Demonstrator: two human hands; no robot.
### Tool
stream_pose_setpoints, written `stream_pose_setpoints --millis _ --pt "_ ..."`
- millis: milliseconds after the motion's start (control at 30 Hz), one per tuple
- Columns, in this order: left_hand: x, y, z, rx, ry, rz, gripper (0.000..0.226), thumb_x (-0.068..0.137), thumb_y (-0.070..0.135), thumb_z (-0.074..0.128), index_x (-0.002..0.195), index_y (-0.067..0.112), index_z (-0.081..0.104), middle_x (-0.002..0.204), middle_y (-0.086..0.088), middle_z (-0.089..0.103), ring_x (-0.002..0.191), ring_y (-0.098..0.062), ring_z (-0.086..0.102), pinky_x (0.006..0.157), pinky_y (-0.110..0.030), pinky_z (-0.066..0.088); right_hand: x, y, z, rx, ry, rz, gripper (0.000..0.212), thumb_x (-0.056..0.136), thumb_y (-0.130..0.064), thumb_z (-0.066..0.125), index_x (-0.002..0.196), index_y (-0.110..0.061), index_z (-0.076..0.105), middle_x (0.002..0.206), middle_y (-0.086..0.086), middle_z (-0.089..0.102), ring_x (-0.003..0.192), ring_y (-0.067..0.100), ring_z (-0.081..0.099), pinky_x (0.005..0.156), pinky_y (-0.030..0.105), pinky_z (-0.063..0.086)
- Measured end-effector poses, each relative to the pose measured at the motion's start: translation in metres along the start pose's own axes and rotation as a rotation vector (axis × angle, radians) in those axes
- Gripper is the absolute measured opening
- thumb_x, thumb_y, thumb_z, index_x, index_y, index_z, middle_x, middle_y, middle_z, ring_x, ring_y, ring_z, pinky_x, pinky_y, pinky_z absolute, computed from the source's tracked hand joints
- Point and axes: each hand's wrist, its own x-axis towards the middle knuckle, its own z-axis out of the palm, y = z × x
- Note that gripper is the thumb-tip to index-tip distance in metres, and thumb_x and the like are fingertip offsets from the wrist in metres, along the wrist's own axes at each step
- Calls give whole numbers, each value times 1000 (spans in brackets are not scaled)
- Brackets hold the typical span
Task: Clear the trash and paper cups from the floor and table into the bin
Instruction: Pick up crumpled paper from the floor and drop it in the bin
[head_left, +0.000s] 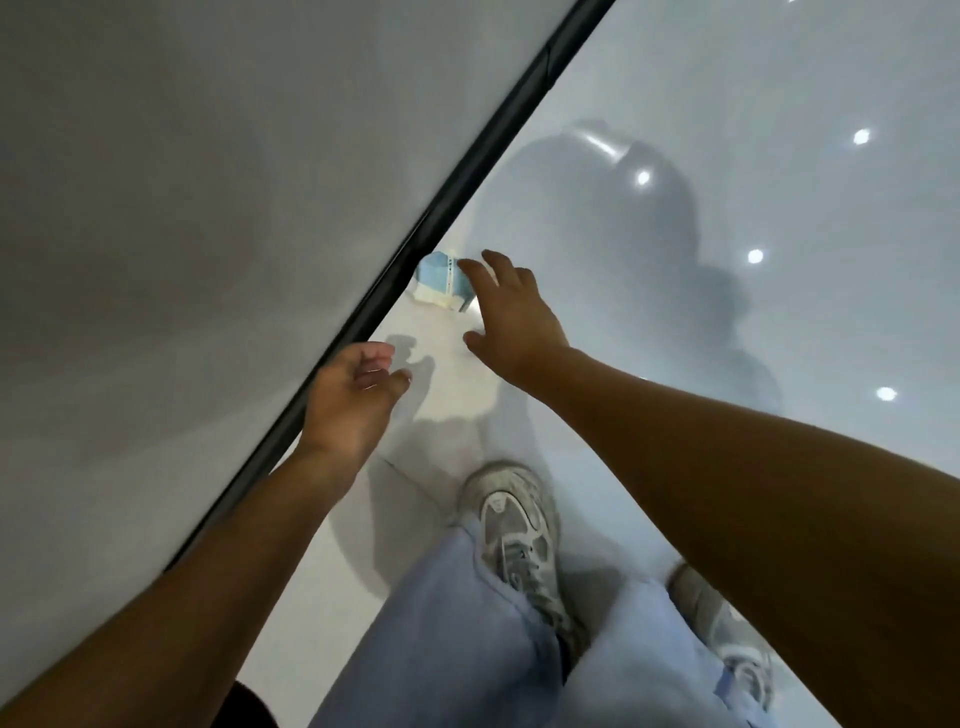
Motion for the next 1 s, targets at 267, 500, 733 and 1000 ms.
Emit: stream_pose_setpoints --millis 267,500,733,1000 --pt "38 6 16 -21 -14 53 21 83 10 69 101 17 61 100 4 63 91 -8 59 69 -6 43 49 2 25 -74 122 -195 69 80 -10 67 141 -12 35 142 4 39 125 25 39 98 35 44" --pt "40 28 32 -149 49 -19 36 85 10 67 119 15 57 106 -1 59 94 -15 59 88 -27 50 31 10 -10 45 80 -264 69 82 -23 69 141 -9 36 138 7 41 120 23 41 98 33 41" --pt "34 110 75 -182 -190 86 47 80 4 71 123 16 56 118 -8 62 101 -24 65 86 -35 55 -4 38 -93 178 106 -328 72 83 -25 71 143 -13 33 142 3 41 125 17 41 102 26 37" --pt "4 238 177 0 -376 283 28 82 0 67 109 9 62 113 -14 65 86 -20 67 65 -26 57 -52 140 -210 230 398 -81 90 81 -35 74 150 -17 19 154 3 28 138 20 32 109 31 31"
